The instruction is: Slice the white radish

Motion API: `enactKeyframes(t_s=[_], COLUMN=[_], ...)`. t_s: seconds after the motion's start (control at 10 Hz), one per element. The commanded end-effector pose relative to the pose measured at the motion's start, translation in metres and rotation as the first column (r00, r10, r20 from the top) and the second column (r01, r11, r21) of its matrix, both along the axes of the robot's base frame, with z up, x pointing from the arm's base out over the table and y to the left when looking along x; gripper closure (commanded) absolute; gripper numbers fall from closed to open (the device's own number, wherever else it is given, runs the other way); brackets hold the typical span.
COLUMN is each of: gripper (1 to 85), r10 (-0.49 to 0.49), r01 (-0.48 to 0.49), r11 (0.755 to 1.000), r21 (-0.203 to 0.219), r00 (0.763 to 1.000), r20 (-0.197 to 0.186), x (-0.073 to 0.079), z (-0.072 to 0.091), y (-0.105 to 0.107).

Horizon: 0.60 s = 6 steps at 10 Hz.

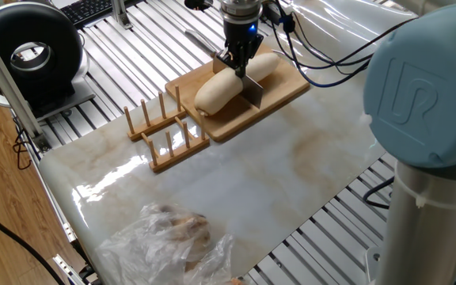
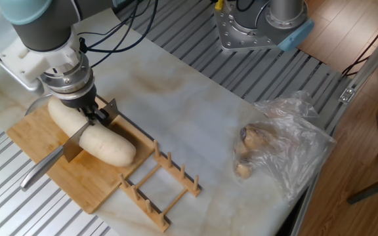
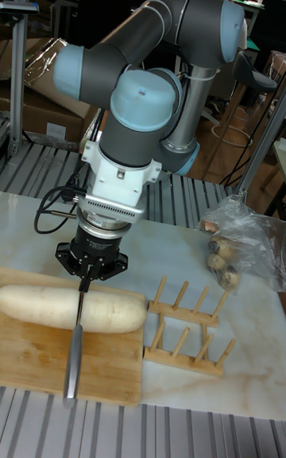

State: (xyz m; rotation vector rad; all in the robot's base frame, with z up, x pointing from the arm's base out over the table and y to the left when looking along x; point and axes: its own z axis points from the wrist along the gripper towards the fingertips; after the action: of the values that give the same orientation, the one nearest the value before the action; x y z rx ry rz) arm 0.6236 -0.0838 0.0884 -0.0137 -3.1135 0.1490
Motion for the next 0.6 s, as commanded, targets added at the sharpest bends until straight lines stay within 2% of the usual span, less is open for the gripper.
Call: enactKeyframes(t_s=[0.0,0.3,0.5], gripper=[84.3,84.3,84.3], r10=[-0.011,-0.009,0.001], r01=[0.011,0.009,-0.001], r11=[1.000,1.000,0.999], r21=[-0.003,0.010,0.047], r00=[1.000,1.000,1.000], r20=[0.004,0.010,0.003], x=[0.0012,0.0021,-0.0010], z=[-0.0002,-0.0049,-0.0024], y=[0.0038,0.0061,0.0100])
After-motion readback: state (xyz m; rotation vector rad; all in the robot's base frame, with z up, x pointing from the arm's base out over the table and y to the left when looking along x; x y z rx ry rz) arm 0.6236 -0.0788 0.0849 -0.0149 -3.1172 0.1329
